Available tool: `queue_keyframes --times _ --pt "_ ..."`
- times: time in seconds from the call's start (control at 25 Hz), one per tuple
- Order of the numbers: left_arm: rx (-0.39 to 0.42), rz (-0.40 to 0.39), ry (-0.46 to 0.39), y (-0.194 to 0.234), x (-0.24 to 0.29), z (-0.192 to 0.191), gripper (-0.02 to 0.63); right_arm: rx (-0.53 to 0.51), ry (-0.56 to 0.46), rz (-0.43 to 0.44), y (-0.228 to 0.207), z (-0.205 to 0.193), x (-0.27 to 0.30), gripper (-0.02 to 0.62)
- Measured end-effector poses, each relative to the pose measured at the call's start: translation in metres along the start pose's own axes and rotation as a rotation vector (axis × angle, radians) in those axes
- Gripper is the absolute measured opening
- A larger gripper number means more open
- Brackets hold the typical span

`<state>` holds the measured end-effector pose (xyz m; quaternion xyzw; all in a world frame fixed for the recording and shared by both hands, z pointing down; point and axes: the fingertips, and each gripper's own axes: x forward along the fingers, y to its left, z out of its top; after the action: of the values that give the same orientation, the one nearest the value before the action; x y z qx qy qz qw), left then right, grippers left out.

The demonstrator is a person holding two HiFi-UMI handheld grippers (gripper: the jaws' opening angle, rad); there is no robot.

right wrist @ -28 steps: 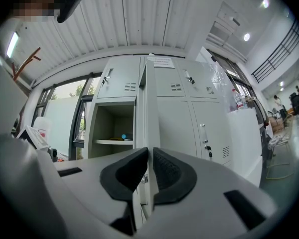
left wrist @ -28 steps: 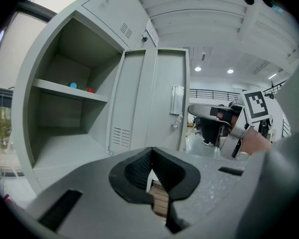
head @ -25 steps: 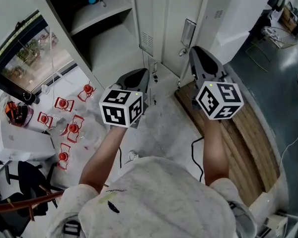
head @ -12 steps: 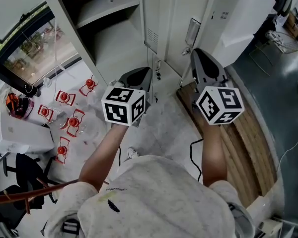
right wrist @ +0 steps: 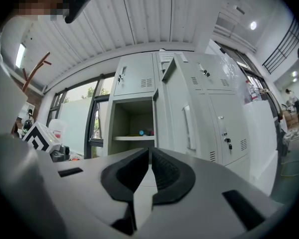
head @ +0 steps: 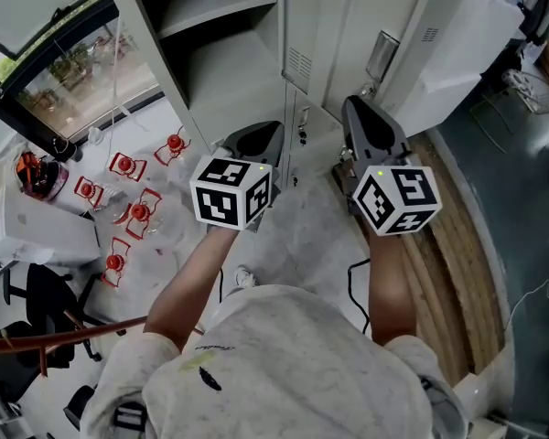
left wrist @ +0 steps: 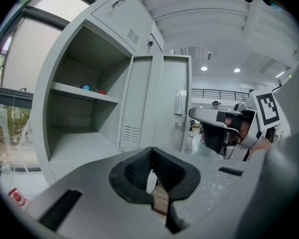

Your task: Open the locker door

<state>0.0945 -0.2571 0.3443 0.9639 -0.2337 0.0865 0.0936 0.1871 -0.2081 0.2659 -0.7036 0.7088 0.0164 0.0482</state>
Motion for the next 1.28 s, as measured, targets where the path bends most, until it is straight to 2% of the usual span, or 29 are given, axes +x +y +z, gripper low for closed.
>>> queue_keyframes --times 0.68,1.28 --pt "-0.032 0.147 -0.029 0.034 -0.045 -0.007 0.006 -0.013 0.098 0.220 0.086 -0.041 0.019 0.003" --pt "-0.023 0.169 -0.027 0.040 -0.052 -0.004 0.006 0.000 0.113 0.244 0.093 -0.050 0.024 0.003"
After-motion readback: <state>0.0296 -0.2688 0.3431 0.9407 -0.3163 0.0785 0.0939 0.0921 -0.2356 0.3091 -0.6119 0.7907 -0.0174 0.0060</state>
